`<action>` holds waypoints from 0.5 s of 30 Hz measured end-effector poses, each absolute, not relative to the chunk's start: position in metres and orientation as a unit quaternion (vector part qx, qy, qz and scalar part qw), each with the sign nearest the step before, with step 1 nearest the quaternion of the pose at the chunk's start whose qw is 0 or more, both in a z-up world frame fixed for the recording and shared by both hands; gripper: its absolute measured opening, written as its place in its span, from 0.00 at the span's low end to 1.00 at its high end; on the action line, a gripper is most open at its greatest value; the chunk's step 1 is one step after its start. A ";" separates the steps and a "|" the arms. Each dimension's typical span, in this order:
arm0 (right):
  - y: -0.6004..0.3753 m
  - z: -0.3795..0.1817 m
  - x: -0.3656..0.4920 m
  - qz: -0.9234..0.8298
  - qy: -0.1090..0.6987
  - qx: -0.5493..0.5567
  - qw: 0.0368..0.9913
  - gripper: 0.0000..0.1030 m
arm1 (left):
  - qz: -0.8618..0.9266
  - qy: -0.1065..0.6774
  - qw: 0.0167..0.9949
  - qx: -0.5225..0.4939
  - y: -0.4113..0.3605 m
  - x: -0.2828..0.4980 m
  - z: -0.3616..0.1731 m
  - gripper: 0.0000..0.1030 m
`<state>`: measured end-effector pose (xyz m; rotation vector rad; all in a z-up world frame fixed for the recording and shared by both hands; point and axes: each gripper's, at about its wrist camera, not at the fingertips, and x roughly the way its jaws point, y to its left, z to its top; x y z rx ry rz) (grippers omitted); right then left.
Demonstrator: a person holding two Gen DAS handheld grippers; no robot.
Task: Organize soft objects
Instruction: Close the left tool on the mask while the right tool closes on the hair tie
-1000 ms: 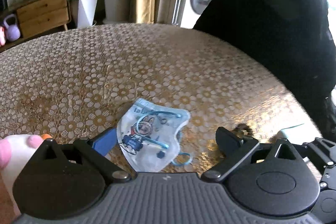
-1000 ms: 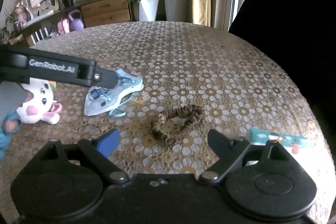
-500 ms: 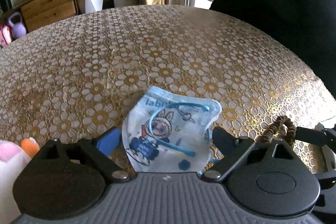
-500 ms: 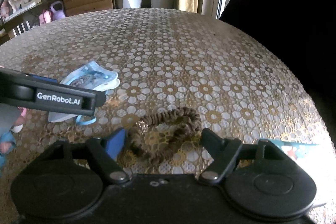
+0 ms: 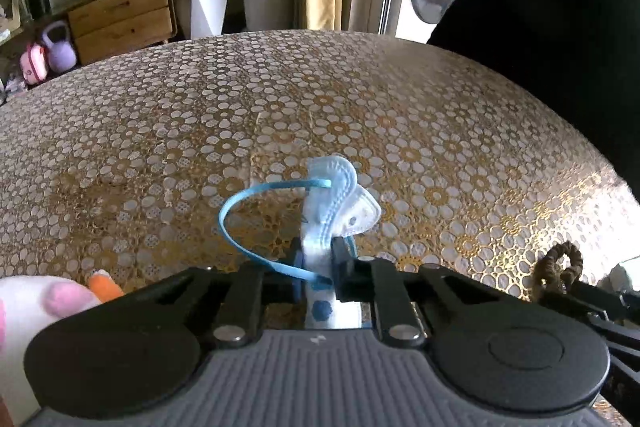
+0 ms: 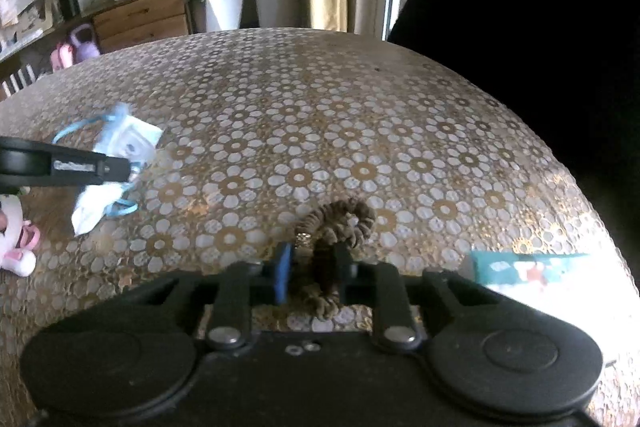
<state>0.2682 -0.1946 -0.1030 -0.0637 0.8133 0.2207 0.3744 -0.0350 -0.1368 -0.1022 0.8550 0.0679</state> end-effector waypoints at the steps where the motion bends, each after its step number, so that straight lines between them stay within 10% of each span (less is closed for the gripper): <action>1: -0.197 -0.103 0.267 0.106 0.395 -0.026 0.912 0.18 | 0.031 0.416 0.908 -0.053 -0.033 0.374 -0.136 0.12; 15: -0.209 -0.059 0.217 0.128 0.369 -0.007 0.920 0.16 | 0.007 0.407 0.910 -0.071 -0.030 0.334 -0.102 0.11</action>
